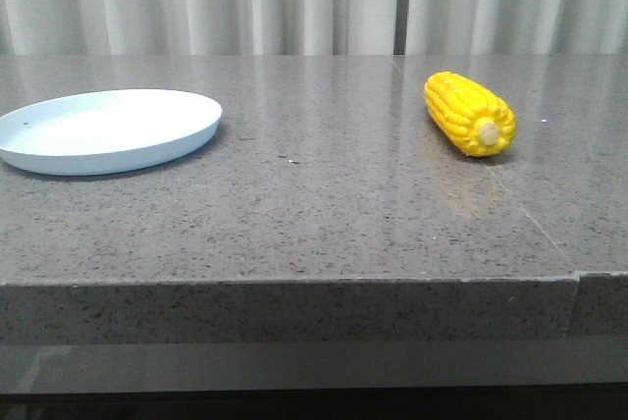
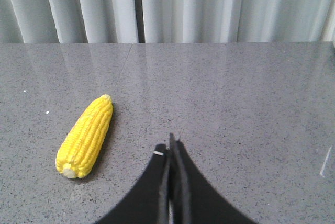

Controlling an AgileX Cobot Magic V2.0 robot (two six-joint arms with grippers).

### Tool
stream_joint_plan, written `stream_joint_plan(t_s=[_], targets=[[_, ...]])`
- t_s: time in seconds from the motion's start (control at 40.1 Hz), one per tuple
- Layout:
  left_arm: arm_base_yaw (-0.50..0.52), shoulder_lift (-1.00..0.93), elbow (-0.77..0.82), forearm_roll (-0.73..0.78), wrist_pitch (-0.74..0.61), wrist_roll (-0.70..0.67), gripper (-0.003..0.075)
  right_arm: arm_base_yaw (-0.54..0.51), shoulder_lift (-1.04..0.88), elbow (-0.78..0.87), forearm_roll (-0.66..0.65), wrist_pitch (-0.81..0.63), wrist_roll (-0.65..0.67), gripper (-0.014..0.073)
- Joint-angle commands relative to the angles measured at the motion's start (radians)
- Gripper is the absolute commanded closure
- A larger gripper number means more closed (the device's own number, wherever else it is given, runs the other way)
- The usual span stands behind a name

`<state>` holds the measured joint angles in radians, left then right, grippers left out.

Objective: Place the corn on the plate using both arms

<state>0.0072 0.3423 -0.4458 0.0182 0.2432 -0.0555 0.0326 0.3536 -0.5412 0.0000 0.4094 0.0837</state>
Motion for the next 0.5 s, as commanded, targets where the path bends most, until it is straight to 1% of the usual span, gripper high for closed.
stream_joint_plan(t_s=[0.0, 0.025, 0.075, 0.1, 0.125, 0.15, 0.175, 0.199, 0.249, 0.274, 0.299, 0.349, 0.474], targets=[[0.002, 0.015, -0.036, -0.001, -0.082, -0.001, 0.0685, -0.008, 0.014, -0.036, -0.015, -0.069, -0.01, 0.0615], [0.002, 0.015, -0.036, -0.001, -0.083, -0.001, 0.0661, -0.008, 0.014, -0.036, -0.015, -0.069, -0.01, 0.0568], [0.002, 0.015, -0.036, -0.001, -0.084, -0.001, 0.0573, -0.008, 0.014, -0.036, -0.015, -0.069, -0.01, 0.047], [0.002, 0.015, -0.036, -0.001, -0.084, -0.001, 0.0517, -0.008, 0.014, -0.036, -0.015, -0.069, -0.01, 0.0426], [0.002, 0.015, -0.036, -0.001, -0.084, -0.001, 0.0439, -0.008, 0.014, -0.036, -0.015, -0.067, -0.01, 0.0349], [0.002, 0.015, -0.036, -0.001, -0.084, -0.001, 0.0389, -0.008, 0.014, -0.036, -0.015, -0.067, -0.01, 0.0284], [0.002, 0.015, -0.036, -0.001, -0.086, -0.001, 0.0321, -0.008, 0.014, -0.036, -0.015, -0.067, -0.01, 0.0235], [0.002, 0.015, -0.036, -0.001, -0.086, -0.001, 0.0272, -0.008, 0.014, -0.036, -0.015, -0.067, -0.01, 0.0173], [0.002, 0.015, -0.036, -0.001, -0.086, -0.001, 0.0162, -0.008, 0.014, -0.036, -0.015, -0.067, -0.01, 0.0078], [0.002, 0.015, -0.036, -0.001, -0.086, -0.001, 0.012, -0.008, 0.014, -0.036, -0.015, -0.067, -0.01, 0.0035], [0.002, 0.015, -0.036, -0.001, -0.086, -0.001, 0.0098, -0.008, 0.014, -0.036, -0.015, -0.068, -0.01, 0.0001], [0.002, 0.015, -0.036, -0.001, -0.086, -0.001, 0.0069, -0.008, 0.014, -0.036, -0.015, -0.068, -0.01, -0.0036], [0.002, 0.015, -0.036, -0.001, -0.086, -0.001, 0.0072, -0.008, 0.014, -0.036, -0.015, -0.068, -0.01, -0.0038]])
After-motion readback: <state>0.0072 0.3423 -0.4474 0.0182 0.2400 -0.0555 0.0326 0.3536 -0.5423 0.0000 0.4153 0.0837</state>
